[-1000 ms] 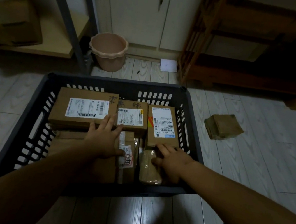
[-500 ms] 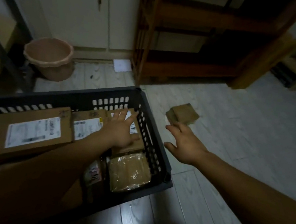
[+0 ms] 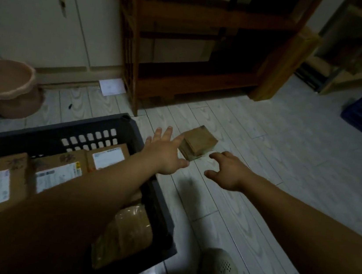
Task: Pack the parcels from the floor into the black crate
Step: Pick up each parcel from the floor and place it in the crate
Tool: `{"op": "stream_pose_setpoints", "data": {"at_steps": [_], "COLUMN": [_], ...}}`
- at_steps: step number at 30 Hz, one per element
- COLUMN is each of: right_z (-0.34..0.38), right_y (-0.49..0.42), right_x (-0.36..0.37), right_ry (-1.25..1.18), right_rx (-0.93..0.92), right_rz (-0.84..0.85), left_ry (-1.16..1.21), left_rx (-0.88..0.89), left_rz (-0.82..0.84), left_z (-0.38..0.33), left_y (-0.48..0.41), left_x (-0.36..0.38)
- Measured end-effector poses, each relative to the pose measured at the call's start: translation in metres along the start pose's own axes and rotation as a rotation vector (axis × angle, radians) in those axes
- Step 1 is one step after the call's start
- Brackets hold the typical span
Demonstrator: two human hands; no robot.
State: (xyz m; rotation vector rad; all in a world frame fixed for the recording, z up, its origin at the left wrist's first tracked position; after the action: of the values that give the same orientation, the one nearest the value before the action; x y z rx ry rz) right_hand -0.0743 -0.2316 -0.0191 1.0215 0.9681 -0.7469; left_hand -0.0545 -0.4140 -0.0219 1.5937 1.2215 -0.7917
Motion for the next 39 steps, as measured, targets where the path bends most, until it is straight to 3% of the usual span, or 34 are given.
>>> {"op": "stream_pose_setpoints", "data": {"at_steps": [4, 10, 20, 24, 27, 32, 39], "right_z": [-0.046, -0.097, -0.137, -0.139, -0.14, -0.127, -0.1], "right_y": [-0.051, -0.135, -0.246, -0.262, -0.261, -0.248, -0.231], "right_x": [0.011, 0.023, 0.062, 0.088, 0.096, 0.091, 0.024], "right_ry": [-0.098, -0.158, -0.391, -0.624, -0.726, -0.575, -0.791], "right_rx": [0.05, 0.04, 0.076, 0.095, 0.161, 0.072, 0.065], "right_rz": [-0.012, 0.011, 0.089, 0.16, 0.125, 0.05, -0.163], "left_ry": [0.115, 0.265, 0.745, 0.979, 1.098, 1.144, 1.079], "left_rx": [-0.157, -0.352, -0.464, -0.629, -0.654, -0.655, -0.524], "left_rz": [0.115, 0.084, 0.03, 0.145, 0.206, 0.108, -0.154], "left_z": [-0.008, 0.001, -0.003, -0.001, -0.011, -0.009, -0.014], "left_y": [-0.055, -0.122, -0.197, -0.21, -0.212, -0.208, -0.2], "left_x": [0.032, 0.058, 0.118, 0.15, 0.159, 0.142, 0.068]}}
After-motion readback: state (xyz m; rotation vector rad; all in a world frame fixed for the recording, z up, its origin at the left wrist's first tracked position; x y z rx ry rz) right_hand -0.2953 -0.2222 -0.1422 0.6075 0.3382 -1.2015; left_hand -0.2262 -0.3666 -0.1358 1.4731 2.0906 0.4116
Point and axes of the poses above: each hand's wrist, its own y-axis away from the middle knuckle, its own x-axis out of the palm, z = x × y, the point moved 6 cm from there along -y, towards the middle knuckle, and after that the axes turned 1 degree about -x, right-handed, at the moved point
